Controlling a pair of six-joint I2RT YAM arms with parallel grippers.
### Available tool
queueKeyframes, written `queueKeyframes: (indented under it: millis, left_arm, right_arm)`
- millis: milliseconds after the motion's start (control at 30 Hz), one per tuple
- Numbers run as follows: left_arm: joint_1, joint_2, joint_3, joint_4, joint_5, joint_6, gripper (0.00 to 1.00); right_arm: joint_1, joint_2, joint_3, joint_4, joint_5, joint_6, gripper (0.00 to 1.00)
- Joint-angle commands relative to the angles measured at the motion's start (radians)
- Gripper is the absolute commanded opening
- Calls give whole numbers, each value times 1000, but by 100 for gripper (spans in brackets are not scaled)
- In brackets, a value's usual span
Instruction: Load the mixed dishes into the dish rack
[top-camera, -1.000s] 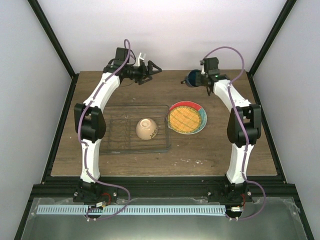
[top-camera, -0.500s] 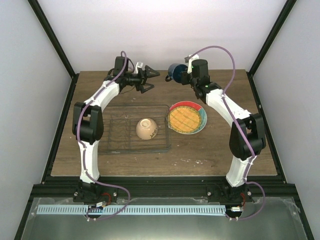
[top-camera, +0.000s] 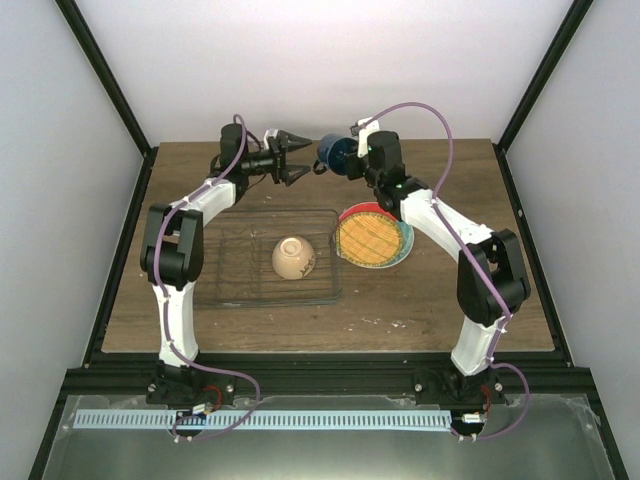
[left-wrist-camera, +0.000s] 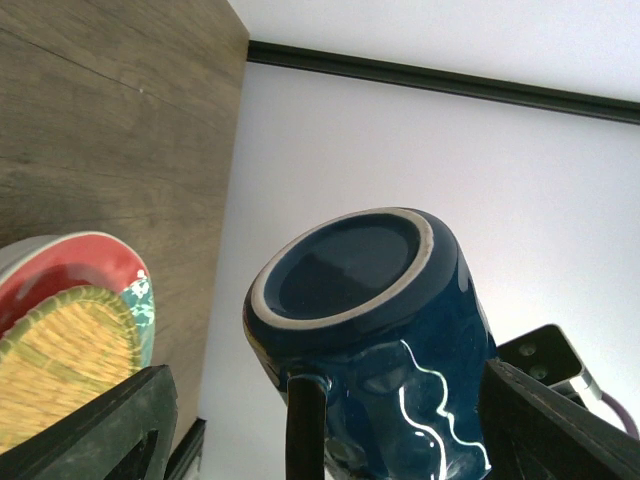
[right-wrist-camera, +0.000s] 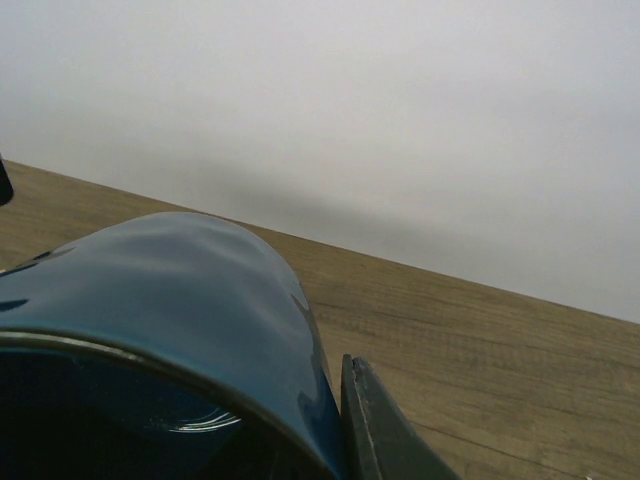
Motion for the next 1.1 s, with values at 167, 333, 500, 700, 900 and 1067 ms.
queueKeyframes:
  millis: [167, 333, 500, 700, 900, 1067]
  left_arm:
    - [-11, -39, -56, 236, 33, -162, 77]
    - [-21, -35, -82, 295, 34, -207, 73]
    - [-30, -31, -78, 307, 36, -215, 71]
    - [-33, -26, -82, 335, 39, -232, 60]
    - [-35, -18, -81, 350, 41, -242, 51]
    - [-35, -15, -89, 375, 41, -261, 39]
  right_arm:
    - [23, 2, 51, 163, 24, 7, 1]
    - [25, 26, 65, 185, 25, 9, 1]
    - [36, 49, 83, 186, 14, 13, 1]
    - [39, 53, 88, 190, 26, 7, 1]
    - [40, 54, 88, 187, 41, 5, 1]
    - [40, 51, 88, 187, 74, -1, 1]
